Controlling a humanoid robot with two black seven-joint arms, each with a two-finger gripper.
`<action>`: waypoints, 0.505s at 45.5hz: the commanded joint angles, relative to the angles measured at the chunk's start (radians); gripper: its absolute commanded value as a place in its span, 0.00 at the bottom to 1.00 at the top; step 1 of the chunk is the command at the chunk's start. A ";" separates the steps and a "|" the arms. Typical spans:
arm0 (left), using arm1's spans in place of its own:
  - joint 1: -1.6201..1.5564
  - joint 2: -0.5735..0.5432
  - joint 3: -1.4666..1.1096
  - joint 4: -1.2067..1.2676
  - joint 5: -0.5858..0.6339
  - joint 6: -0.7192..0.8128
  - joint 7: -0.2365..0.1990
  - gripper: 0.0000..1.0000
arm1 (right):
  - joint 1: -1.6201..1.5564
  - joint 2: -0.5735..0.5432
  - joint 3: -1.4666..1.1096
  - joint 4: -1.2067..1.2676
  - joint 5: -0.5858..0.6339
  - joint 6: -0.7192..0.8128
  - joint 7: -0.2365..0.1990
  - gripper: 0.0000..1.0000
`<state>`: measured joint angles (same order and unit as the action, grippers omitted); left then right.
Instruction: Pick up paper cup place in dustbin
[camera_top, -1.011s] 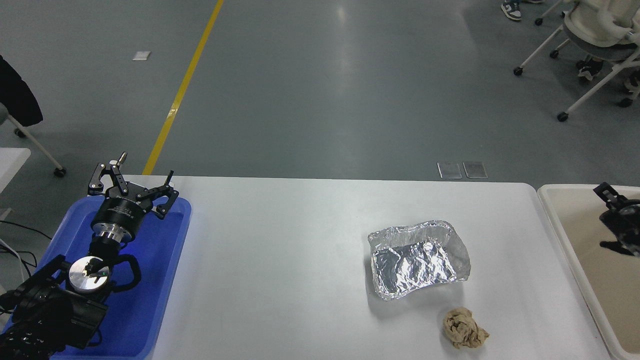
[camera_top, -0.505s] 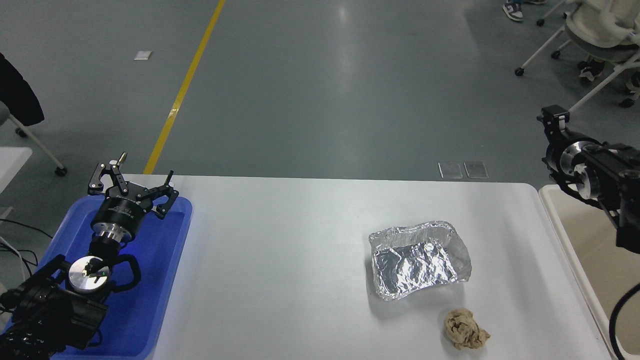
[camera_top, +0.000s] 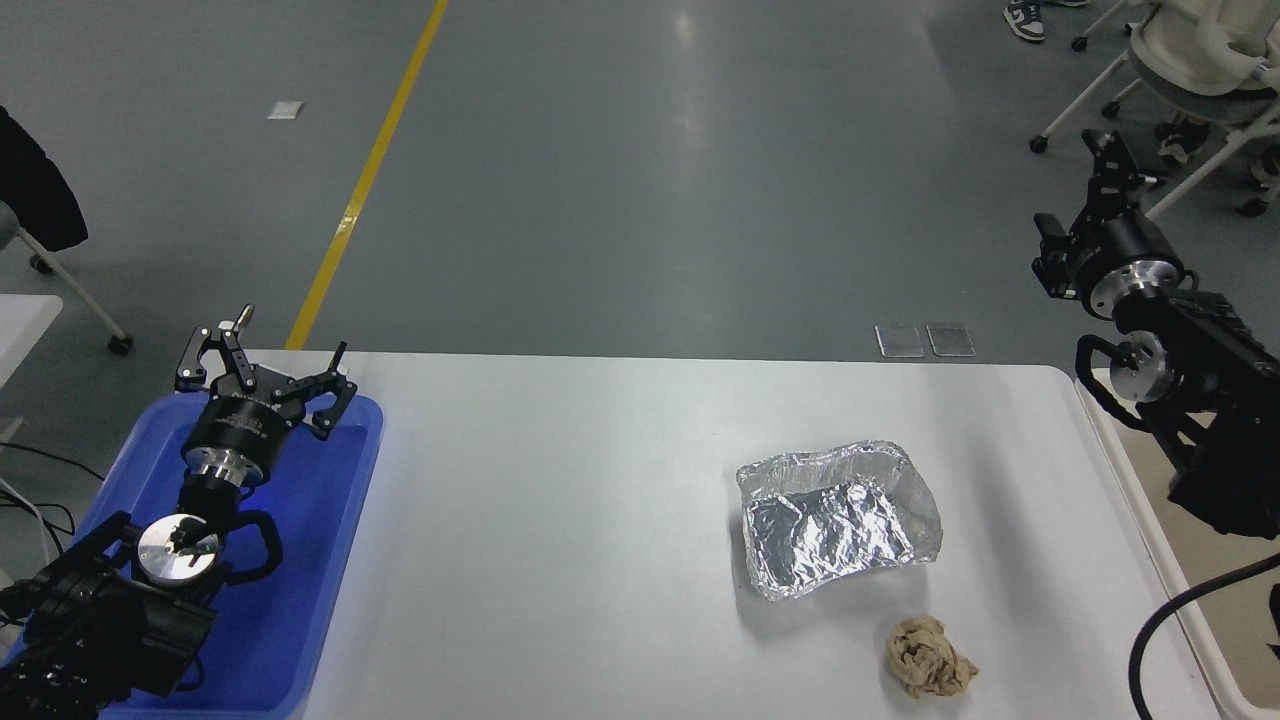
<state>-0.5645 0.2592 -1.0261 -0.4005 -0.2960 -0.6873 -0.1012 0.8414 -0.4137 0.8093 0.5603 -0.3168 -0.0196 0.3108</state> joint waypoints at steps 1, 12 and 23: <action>0.000 0.000 0.000 0.000 0.000 0.000 0.000 1.00 | -0.008 -0.022 0.015 0.000 -0.096 0.007 0.014 1.00; 0.000 0.000 0.001 0.000 0.000 0.000 0.000 1.00 | 0.123 -0.135 -0.519 0.000 -0.174 0.007 0.014 1.00; 0.000 0.000 0.000 0.000 0.000 0.000 0.000 1.00 | 0.401 -0.183 -1.111 0.012 -0.171 0.058 0.016 1.00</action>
<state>-0.5645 0.2591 -1.0261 -0.4003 -0.2961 -0.6873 -0.1012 1.0265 -0.5430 0.1800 0.5653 -0.4687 -0.0087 0.3251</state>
